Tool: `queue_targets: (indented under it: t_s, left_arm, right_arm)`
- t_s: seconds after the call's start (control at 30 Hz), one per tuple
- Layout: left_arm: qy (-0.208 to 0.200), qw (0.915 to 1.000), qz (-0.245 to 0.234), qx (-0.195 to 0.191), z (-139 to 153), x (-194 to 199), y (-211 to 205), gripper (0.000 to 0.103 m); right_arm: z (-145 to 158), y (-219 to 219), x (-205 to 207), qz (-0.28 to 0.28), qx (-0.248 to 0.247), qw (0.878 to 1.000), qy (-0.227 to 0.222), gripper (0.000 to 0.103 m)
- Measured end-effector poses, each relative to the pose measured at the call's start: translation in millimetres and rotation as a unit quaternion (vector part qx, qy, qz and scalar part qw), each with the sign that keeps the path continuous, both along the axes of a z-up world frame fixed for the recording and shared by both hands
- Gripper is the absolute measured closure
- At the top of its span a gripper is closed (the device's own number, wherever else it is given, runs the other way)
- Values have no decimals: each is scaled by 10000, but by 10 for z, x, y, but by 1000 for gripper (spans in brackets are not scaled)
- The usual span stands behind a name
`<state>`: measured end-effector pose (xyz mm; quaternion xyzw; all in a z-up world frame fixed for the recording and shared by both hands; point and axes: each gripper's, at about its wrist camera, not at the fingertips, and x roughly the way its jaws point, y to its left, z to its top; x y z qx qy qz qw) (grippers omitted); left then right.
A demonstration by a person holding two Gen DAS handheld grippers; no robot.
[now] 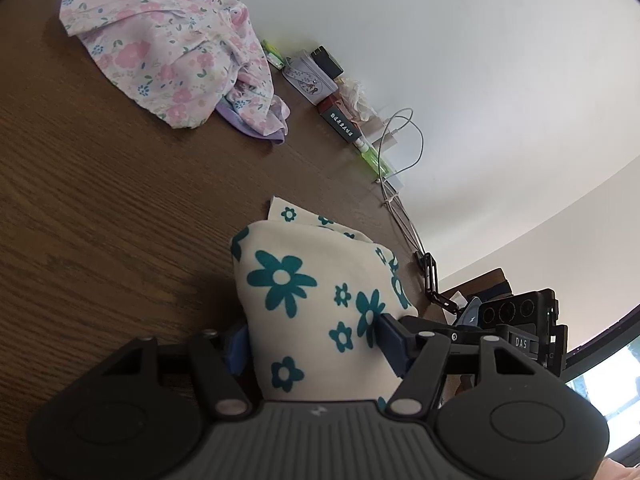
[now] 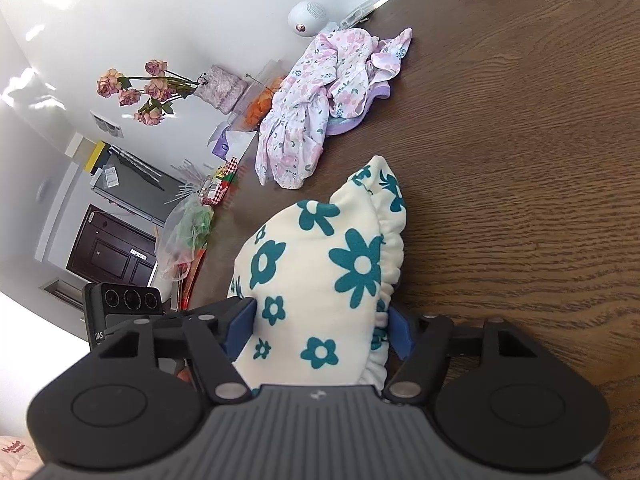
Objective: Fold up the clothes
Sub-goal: 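Lift the bundle with both grippers and carry it toward the tin box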
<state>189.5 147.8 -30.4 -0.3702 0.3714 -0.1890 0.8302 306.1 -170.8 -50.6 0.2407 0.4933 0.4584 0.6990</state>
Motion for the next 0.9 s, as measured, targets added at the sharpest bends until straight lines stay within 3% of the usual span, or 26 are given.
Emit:
queue_targets:
  t_s: [0.5,0.73,0.9]
  left_arm:
    - [-230,9991,141,-316,138,168,30,48]
    - [-370,9985,110,-378,273,662,-1,50]
    - [-454,9985,43,-311,394,1243,-51,51]
  right_arm:
    - [243,-3,40,-364,104,9990,-228,55]
    - [466,-10,361,-597,97,9968,-522,58]
    - [619,-18,794,-813,18,9943,-694,58]
